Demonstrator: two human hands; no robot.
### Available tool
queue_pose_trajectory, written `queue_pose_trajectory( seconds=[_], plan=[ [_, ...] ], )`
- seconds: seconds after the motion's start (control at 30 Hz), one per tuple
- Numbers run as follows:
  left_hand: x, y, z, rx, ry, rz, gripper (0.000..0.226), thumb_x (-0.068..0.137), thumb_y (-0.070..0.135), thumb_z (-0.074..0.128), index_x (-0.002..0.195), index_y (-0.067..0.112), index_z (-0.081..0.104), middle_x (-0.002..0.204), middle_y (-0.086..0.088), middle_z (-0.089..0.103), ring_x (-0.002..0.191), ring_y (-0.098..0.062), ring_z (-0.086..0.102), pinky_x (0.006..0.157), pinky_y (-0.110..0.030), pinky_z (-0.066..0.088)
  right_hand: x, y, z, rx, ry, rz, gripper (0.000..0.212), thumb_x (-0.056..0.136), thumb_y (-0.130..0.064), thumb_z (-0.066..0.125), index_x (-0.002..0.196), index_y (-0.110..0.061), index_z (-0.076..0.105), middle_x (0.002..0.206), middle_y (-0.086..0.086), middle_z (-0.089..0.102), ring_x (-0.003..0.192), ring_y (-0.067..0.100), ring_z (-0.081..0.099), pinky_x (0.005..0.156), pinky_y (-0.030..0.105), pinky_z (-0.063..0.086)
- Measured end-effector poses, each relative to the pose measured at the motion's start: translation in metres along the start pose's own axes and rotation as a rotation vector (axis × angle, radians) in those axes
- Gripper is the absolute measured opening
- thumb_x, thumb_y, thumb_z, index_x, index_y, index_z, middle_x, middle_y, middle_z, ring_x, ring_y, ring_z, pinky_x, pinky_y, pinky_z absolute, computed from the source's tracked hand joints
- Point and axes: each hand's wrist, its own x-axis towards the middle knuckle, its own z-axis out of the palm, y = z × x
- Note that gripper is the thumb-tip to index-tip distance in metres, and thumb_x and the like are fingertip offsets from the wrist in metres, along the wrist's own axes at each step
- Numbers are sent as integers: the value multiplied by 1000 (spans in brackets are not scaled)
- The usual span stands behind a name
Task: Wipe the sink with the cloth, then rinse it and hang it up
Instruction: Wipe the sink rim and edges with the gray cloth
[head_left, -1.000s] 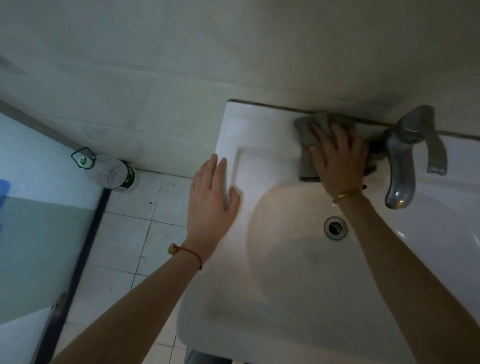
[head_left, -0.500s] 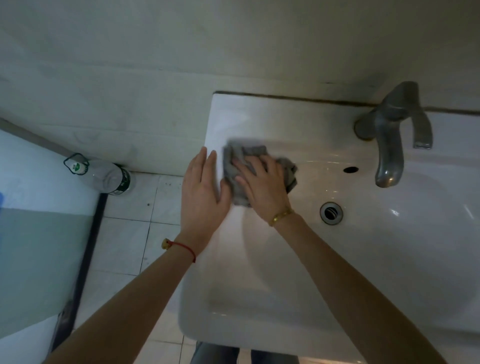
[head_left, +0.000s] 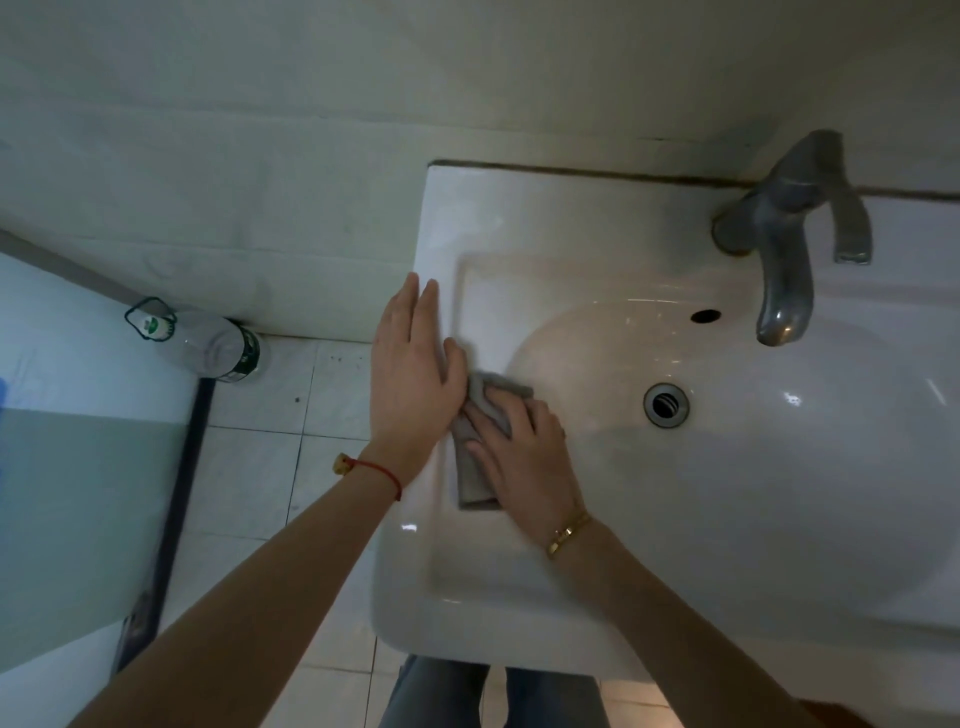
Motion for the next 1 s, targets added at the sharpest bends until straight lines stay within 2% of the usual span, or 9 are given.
queue_pose_trajectory(
  seconds=[0.1,0.23,0.37,0.47,0.57,0.67,0.8,0.9,1.0],
  plan=[
    [0,-1,1,16,-5,12,57,97,22,45,150,5,33,159,-14,27,147,-27,25,121,-43,24,26,23,-2,-102,30,-86,43,92,-40,45,132,-27,57,129,3,56,102,24,44,78,36,46],
    [0,-1,2,7,12,4,57,97,24,45,150,6,34,159,-12,28,147,-25,26,120,-43,27,107,67,-16,-297,203,48,40,94,-35,45,130,-22,57,122,9,58,94,28,43,68,38,48],
    [0,0,4,8,23,-2,57,96,21,47,149,6,34,159,-12,30,146,-25,28,120,-44,28,149,62,-21,-370,287,-178,40,99,-38,45,135,-23,54,130,2,39,94,25,41,74,39,44],
    [1,1,4,22,14,-6,57,96,20,48,149,5,34,158,-13,30,146,-27,29,120,-45,29,183,47,-19,-328,400,-106,42,101,-39,40,137,-23,53,133,3,43,97,24,39,77,38,41],
    [2,-1,4,33,13,1,56,95,20,49,148,4,36,158,-14,31,145,-28,30,119,-45,29,207,45,-19,-352,283,-114,43,96,-44,43,134,-26,55,128,2,59,102,25,41,77,38,42],
    [1,-1,3,59,10,-1,56,96,22,48,149,6,35,158,-12,31,146,-26,29,120,-43,28,191,70,-14,-370,104,-133,50,96,-49,37,141,-29,46,139,3,53,115,33,51,86,43,44],
    [1,2,1,59,4,-3,56,97,21,48,149,6,34,159,-12,29,146,-26,28,121,-42,27,151,135,-44,-404,178,133,48,100,-48,36,138,-23,47,139,11,52,118,41,51,91,49,42],
    [2,4,0,55,-1,-8,57,96,17,48,150,5,33,159,-13,28,147,-26,27,121,-42,25,146,139,-49,-358,288,372,42,100,-44,38,130,-21,56,135,12,55,118,43,51,94,51,40],
    [1,5,1,53,-9,-9,57,95,16,48,150,5,33,159,-12,28,147,-25,25,122,-39,22,172,87,-26,-315,229,195,41,95,-43,40,125,-25,61,131,9,58,110,41,55,88,47,40]
  ],
)
